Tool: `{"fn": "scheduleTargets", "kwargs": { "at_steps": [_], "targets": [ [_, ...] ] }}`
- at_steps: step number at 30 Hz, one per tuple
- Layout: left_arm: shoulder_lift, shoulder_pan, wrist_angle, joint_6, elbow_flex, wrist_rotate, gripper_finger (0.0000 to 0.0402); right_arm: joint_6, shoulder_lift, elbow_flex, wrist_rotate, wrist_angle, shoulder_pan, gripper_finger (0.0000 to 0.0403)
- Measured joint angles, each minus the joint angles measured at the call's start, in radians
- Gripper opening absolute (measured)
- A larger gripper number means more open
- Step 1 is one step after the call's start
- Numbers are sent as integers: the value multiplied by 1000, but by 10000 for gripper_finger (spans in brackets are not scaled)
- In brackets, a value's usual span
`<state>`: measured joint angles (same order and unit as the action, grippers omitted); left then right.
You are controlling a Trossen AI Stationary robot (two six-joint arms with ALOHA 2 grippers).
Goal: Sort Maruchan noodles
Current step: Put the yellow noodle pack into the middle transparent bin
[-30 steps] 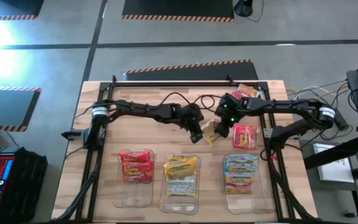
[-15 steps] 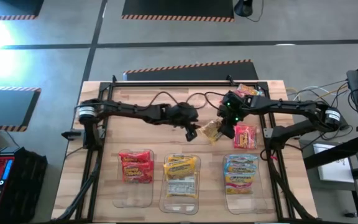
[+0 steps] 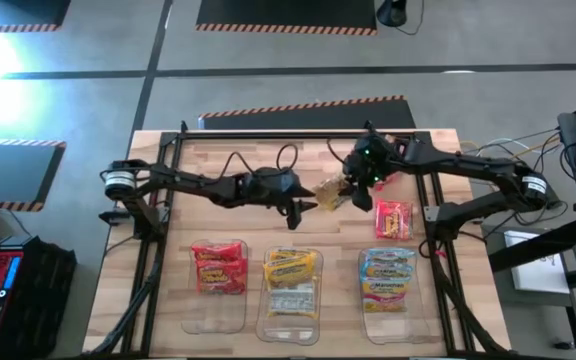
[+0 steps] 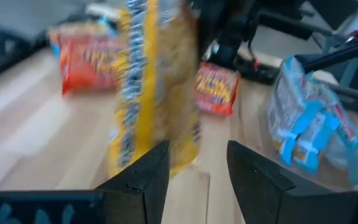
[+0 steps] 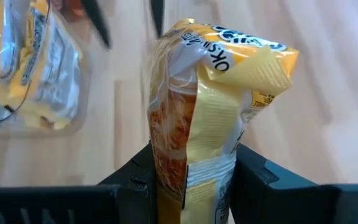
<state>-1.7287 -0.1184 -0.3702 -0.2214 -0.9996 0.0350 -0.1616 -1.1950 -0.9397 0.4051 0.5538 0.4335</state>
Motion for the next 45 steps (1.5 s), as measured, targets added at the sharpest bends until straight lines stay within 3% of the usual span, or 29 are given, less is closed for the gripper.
{"fn": "scheduleTargets", "kwargs": {
  "at_steps": [4,7,11,17,23,34,45],
  "targets": [
    [0,-2,-6,116,-49,3,143,-105,0,-98,-141,130,-19,118],
    [15,-17,112,156,-82,26,143,-138,0,-172,-229,233,-28,118],
    [22,-50,262,116,-117,87,143,-128,0,-253,-231,301,-27,118],
    [25,-77,240,212,-136,125,150,-108,-10,-273,-223,314,-30,118],
    [30,-88,259,231,-139,133,183,-108,-48,-269,-221,355,-30,118],
    [34,-99,258,330,-137,134,257,-278,-145,-307,-170,354,-30,118],
    [34,-100,250,343,-137,106,274,-437,-270,-454,-170,350,-69,118]
  ]
}}
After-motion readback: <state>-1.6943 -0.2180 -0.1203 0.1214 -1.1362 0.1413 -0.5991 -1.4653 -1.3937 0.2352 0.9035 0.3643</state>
